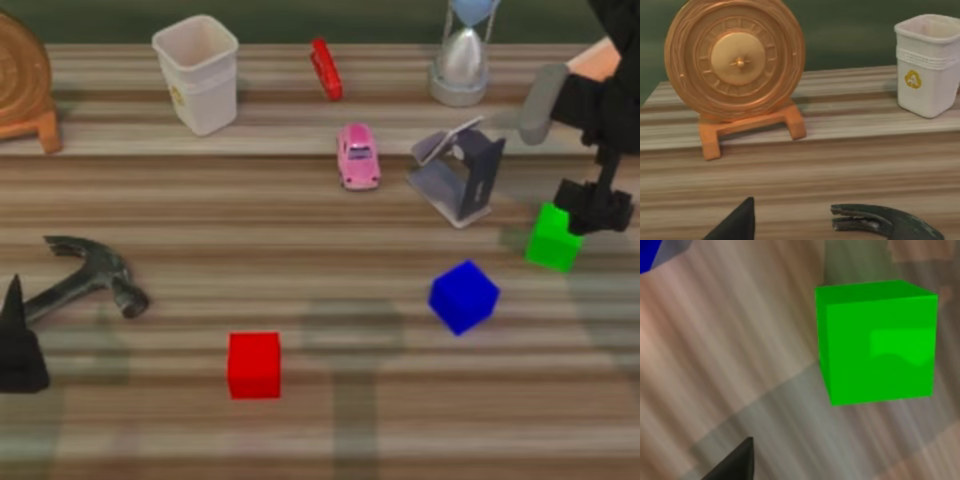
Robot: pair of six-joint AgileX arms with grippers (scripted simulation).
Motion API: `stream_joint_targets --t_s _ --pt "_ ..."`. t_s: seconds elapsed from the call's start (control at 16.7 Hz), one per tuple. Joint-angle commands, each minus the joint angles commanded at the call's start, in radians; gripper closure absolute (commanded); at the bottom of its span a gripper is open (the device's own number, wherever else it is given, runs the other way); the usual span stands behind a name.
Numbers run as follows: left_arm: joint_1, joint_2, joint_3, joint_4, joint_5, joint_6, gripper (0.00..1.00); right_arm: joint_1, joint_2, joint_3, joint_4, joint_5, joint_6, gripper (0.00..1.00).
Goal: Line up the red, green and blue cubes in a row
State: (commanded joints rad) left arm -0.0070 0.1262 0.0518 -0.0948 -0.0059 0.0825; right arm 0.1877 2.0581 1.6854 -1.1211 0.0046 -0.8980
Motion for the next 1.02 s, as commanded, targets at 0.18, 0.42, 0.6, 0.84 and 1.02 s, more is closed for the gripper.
stream_joint_targets --t_s 0.18,0.42,0.6,0.84,1.02 --pt "0.023 -0.1 -0.043 0.077 0.005 -0.067 0.0 0.011 0.115 0.111 -0.058 -0.001 -0.053 0.0" --pt "0.027 -0.126 -0.052 0.095 0.006 -0.083 0.0 0.014 0.142 0.136 -0.071 -0.002 -0.066 0.0" --pt "0.027 -0.126 -0.052 0.095 0.006 -0.083 0.0 0.009 0.14 0.13 -0.065 -0.001 -0.065 0.0" --pt "0.027 -0.126 -0.052 0.095 0.006 -0.083 0.0 0.014 0.176 0.056 0.044 -0.001 -0.066 0.0" --pt "0.027 -0.126 -0.052 0.095 0.006 -0.083 0.0 0.015 0.213 -0.017 0.161 -0.001 -0.063 0.0"
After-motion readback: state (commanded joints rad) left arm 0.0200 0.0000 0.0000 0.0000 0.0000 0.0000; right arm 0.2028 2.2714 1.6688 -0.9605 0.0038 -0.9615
